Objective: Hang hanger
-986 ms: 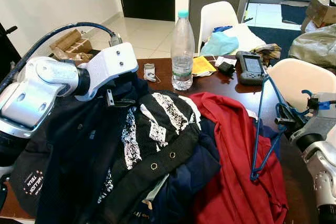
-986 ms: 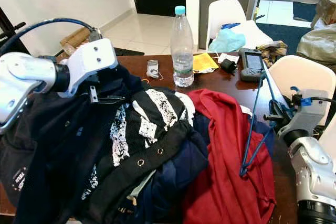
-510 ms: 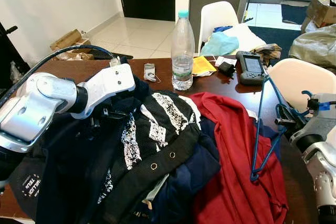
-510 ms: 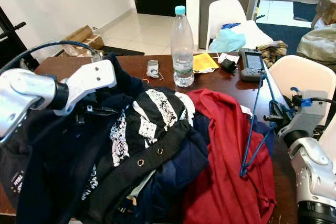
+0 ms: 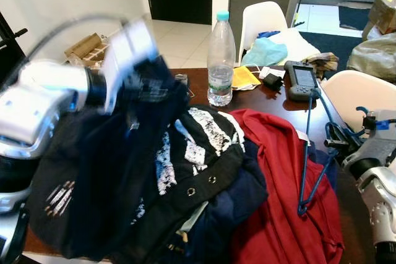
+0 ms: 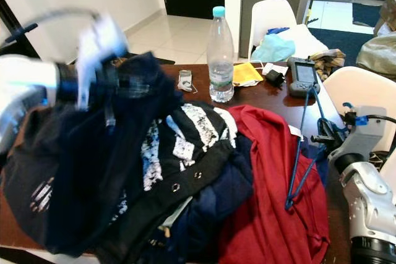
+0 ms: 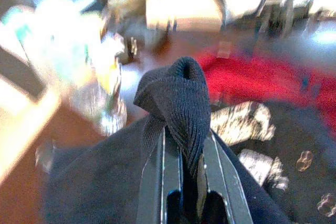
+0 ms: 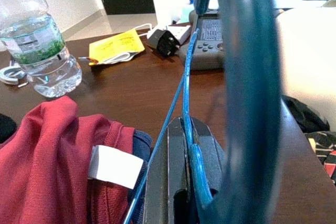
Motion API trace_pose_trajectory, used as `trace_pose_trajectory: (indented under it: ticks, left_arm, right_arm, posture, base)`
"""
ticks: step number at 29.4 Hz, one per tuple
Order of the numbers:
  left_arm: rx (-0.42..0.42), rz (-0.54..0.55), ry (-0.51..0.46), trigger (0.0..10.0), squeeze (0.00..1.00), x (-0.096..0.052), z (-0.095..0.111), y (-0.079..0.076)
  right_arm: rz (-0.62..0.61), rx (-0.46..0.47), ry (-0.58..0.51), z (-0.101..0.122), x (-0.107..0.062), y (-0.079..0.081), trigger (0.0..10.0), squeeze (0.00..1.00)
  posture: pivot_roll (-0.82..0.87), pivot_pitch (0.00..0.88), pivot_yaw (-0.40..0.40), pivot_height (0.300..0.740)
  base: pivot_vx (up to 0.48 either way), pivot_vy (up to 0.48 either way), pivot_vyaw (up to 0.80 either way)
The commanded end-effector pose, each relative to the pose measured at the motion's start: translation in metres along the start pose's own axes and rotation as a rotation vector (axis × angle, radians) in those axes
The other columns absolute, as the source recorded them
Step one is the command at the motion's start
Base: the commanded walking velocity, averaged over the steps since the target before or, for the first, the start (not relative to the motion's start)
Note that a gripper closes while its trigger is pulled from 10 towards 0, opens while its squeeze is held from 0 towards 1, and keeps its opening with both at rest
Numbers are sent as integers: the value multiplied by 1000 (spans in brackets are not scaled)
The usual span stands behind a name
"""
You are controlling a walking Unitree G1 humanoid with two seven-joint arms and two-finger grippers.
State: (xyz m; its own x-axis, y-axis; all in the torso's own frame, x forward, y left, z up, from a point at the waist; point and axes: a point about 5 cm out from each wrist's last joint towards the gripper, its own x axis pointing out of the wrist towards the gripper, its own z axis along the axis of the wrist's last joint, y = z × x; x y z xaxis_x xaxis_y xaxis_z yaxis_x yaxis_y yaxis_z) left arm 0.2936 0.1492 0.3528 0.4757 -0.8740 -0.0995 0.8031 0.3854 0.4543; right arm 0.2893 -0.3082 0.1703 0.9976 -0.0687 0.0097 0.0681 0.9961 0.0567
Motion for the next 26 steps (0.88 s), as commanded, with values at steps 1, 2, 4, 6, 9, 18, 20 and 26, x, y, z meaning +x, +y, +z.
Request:
trace_pose_trajectory:
  ticks: [1,2,4,6,9,18,20,26]
  left_arm:
    - [-10,-9,-41,0,0,-2,6,-1]
    - [-26,-14,-141,0,0,-6,21,2]
    - [-62,-41,-306,0,0,-13,45,6]
    - [-104,-86,-506,2549,0,-26,72,8]
    - [-108,-88,-581,10000,0,-31,82,7]
    - [-119,-49,-555,10000,0,-36,82,7]
    - [-132,-50,-547,10000,0,-36,82,7]
    - [-192,-90,-570,10000,0,-33,76,2]
  right_arm:
    - [7,11,0,-2,1,3,10000,0]
    - [6,14,-3,-1,1,3,10000,0]
    - [7,24,-10,0,3,3,10000,0]
    - [10,36,-19,1,6,5,10000,0]
    - [15,43,-25,2,8,7,10000,0]
    - [26,56,-39,4,13,12,10000,0]
    - [28,62,-44,4,14,14,10000,0]
    - [38,92,-61,5,15,19,10000,0]
  posture:
    - [75,50,71,740]
    - [75,47,71,740]
    - [81,39,70,740]
    - [83,37,70,740]
    - [83,35,69,740]
    - [87,15,70,740]
    - [86,15,73,740]
    - [83,15,75,740]
  base:
    - [0,0,0]
    - [0,0,0]
    - [0,0,0]
    - [0,0,0]
    - [0,0,0]
    - [-53,0,0]
    - [-458,0,0]
    - [-430,0,0]
